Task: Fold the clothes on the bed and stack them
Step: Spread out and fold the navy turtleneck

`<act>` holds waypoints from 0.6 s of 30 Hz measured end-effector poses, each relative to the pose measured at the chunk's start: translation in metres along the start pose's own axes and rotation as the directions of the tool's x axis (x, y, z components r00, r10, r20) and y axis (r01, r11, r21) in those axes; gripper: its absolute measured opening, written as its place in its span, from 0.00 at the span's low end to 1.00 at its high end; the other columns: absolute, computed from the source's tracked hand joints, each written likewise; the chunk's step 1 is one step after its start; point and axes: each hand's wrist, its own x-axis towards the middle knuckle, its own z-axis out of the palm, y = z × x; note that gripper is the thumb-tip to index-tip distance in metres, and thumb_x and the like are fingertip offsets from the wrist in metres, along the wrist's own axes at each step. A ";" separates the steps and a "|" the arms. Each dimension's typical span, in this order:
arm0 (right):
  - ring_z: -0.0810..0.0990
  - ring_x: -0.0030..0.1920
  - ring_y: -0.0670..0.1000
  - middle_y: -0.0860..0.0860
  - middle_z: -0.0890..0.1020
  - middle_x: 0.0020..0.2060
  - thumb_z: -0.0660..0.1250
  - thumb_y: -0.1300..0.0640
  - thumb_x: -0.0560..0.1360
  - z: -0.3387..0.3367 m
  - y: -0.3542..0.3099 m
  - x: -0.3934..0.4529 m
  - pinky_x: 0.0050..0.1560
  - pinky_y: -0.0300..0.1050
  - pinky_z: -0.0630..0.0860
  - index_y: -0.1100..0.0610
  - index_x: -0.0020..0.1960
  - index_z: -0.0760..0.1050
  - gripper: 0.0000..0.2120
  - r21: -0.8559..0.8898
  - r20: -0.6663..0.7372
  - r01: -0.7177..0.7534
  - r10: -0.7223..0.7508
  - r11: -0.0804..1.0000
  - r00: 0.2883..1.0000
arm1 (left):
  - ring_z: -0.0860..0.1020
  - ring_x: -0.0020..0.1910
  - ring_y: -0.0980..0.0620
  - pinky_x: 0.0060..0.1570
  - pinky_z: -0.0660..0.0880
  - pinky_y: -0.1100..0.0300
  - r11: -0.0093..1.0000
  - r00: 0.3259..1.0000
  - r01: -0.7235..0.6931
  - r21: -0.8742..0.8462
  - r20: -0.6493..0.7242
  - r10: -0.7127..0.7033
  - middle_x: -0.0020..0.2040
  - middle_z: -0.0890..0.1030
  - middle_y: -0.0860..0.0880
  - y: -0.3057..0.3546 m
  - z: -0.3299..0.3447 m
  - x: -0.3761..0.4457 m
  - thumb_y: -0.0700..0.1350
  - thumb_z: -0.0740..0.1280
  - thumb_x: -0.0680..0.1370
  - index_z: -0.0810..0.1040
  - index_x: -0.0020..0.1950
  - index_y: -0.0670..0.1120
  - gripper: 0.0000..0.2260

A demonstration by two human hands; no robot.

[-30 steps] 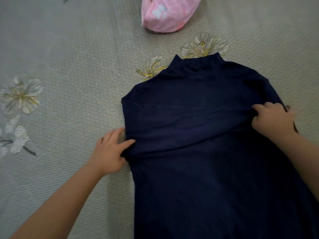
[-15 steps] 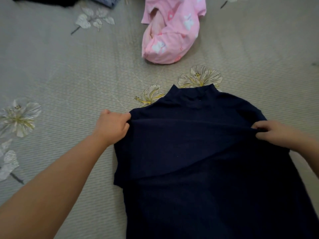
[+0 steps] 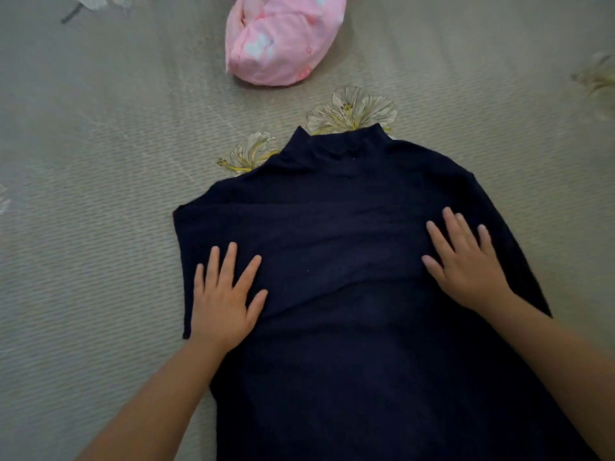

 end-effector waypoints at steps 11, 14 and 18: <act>0.74 0.59 0.68 0.65 0.79 0.55 0.59 0.53 0.72 0.003 0.044 -0.113 0.57 0.73 0.64 0.70 0.55 0.76 0.22 0.386 -0.455 -0.272 0.439 0.881 0.775 | 0.53 0.73 0.38 0.68 0.52 0.40 0.988 0.974 -0.156 0.009 -0.165 0.155 0.72 0.60 0.37 0.085 -0.002 0.002 0.41 0.66 0.75 0.64 0.70 0.38 0.25; 0.76 0.54 0.71 0.69 0.79 0.50 0.60 0.48 0.69 0.039 0.071 -0.197 0.54 0.74 0.66 0.73 0.53 0.76 0.28 0.403 -0.306 -0.517 0.643 0.756 0.702 | 0.52 0.71 0.41 0.68 0.51 0.43 0.946 0.927 -0.324 -0.007 -0.203 0.316 0.72 0.61 0.36 0.150 0.014 0.009 0.42 0.67 0.75 0.63 0.70 0.37 0.26; 0.75 0.57 0.64 0.65 0.77 0.57 0.73 0.49 0.68 0.077 0.083 -0.259 0.56 0.62 0.69 0.67 0.62 0.73 0.30 0.324 0.102 -0.694 0.706 0.643 0.701 | 0.45 0.75 0.46 0.71 0.40 0.51 0.955 0.949 -0.295 0.015 -0.108 0.295 0.76 0.49 0.43 0.214 0.045 0.027 0.52 0.56 0.80 0.50 0.75 0.42 0.28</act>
